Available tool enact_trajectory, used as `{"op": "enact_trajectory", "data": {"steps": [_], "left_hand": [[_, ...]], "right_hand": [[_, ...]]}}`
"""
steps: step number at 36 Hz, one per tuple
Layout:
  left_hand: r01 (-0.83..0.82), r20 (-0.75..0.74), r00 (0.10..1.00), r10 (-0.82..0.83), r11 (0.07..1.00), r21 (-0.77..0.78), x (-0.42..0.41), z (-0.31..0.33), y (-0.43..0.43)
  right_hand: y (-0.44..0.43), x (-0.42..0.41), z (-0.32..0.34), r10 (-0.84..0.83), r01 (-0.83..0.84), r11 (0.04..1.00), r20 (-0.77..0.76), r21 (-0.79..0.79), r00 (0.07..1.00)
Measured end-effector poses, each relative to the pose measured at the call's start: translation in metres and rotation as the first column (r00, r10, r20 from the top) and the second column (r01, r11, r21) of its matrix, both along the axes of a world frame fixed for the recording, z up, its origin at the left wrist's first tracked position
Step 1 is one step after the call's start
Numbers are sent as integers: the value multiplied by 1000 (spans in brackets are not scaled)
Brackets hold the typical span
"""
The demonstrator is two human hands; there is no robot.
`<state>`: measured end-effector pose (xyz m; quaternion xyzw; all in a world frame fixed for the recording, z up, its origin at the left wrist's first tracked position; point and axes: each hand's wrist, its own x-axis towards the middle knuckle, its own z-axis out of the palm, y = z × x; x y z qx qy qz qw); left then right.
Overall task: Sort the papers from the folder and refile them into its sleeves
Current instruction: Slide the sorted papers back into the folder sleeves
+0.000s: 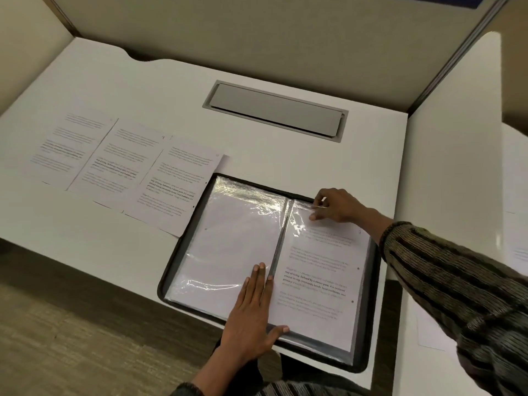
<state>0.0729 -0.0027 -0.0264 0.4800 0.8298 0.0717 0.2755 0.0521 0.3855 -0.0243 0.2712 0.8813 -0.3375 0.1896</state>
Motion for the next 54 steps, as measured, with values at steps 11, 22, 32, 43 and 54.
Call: {"op": "enact_trajectory", "data": {"steps": [11, 22, 32, 43, 54], "left_hand": [[27, 22, 999, -26, 1000, -10, -7, 4, -2], [49, 31, 998, -49, 999, -14, -11, 2, -5], [81, 30, 996, -81, 997, -12, -13, -3, -8], [98, 6, 995, -98, 995, -15, -15, -15, -11], [156, 12, 988, -155, 987, -29, -26, -16, -15]], "right_hand": [[-11, -1, 1, 0, -1, 1000, 71, 12, 997], [-13, 11, 4, -52, 48, 998, 87, 45, 995], [-12, 25, 32, -24, -58, 935, 225, 351, 974], [-48, 100, 24, -687, 677, 721, -289, -150, 667], [-118, 160, 21, -826, 752, 549, -103, -365, 553]]}}
